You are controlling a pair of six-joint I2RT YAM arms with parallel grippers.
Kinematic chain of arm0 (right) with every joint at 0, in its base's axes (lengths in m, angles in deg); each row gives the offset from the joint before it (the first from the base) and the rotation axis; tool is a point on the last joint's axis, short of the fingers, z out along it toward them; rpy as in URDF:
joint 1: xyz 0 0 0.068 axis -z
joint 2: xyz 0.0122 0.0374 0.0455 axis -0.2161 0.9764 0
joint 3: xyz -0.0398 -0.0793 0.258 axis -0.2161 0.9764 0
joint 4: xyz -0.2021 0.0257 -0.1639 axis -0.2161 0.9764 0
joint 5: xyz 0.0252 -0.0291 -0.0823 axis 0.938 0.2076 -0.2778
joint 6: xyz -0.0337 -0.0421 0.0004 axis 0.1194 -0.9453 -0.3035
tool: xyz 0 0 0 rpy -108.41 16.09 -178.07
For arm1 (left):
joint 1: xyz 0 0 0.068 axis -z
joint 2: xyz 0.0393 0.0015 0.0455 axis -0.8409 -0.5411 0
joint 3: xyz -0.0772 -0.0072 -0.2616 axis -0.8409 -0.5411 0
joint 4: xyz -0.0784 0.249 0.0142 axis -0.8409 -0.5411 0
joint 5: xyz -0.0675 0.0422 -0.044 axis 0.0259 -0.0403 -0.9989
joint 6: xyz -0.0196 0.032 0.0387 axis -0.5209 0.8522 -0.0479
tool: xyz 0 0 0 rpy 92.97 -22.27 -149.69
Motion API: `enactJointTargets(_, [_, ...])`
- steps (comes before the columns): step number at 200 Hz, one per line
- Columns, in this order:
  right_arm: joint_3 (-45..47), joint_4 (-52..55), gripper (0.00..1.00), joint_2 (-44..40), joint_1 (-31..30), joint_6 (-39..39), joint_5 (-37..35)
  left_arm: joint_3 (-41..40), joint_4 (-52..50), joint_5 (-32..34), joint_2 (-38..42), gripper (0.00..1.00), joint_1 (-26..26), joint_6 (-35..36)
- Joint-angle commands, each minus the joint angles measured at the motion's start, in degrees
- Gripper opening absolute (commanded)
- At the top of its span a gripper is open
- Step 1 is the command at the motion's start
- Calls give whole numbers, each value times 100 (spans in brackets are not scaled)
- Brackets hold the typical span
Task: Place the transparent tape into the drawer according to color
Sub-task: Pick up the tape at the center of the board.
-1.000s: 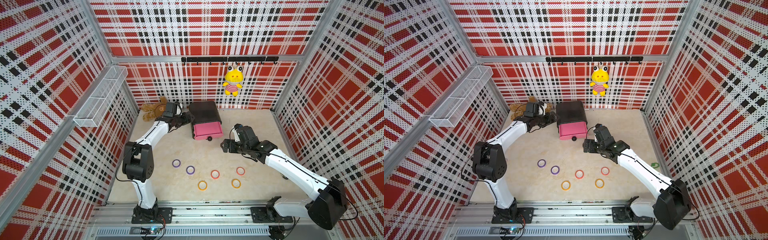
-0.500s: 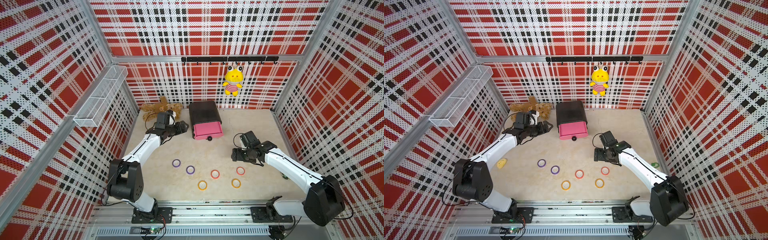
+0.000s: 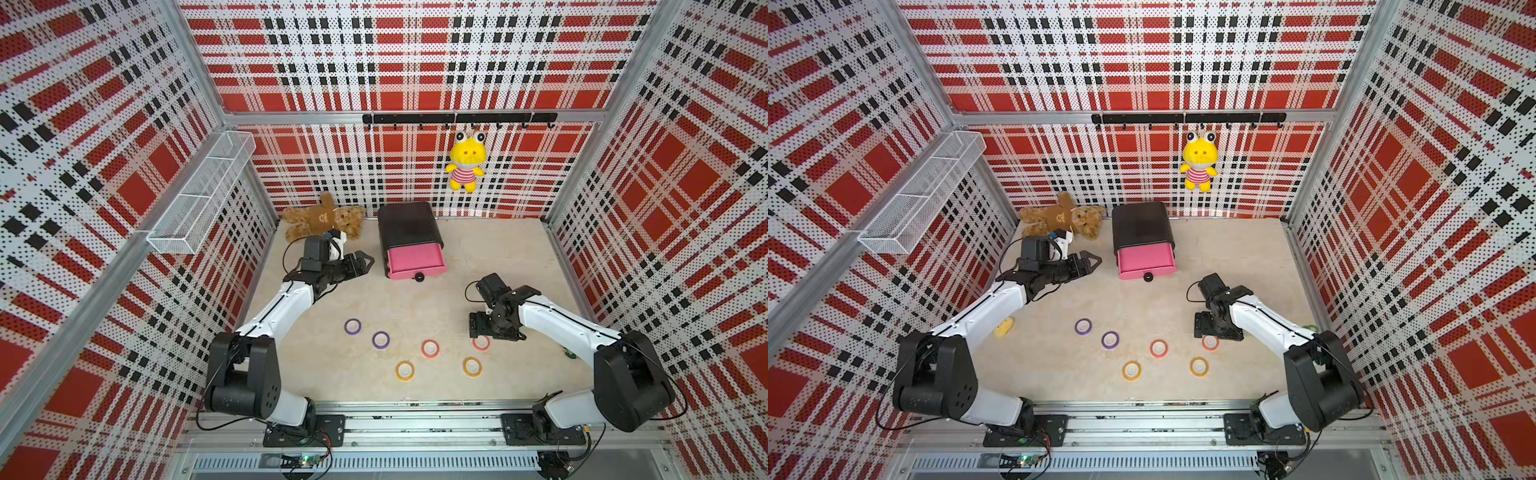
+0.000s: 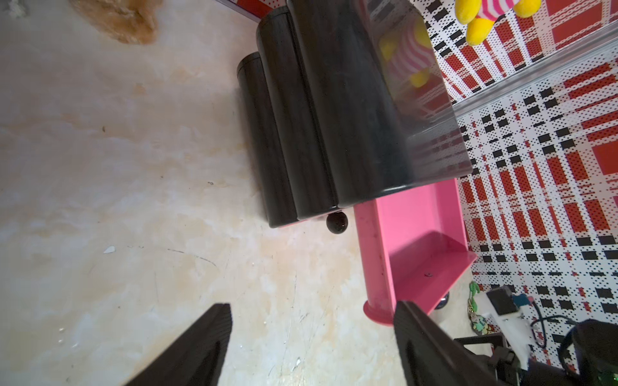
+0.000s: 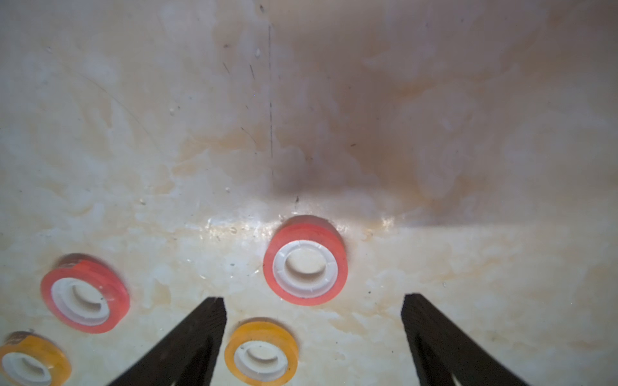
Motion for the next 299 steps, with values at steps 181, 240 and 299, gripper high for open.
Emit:
enactJointTargets(181, [-179, 94, 78, 1022, -90, -600, 308, -86, 151, -242, 40, 86, -45, 177])
enactJointTargets(240, [-151, -105, 74, 1131, -247, -518, 330, -68, 151, -229, 31, 87, -59, 173])
enactJointTargets(299, [-114, -126, 65, 1171, -252, -491, 217, -80, 151, -242, 39, 87, -70, 164])
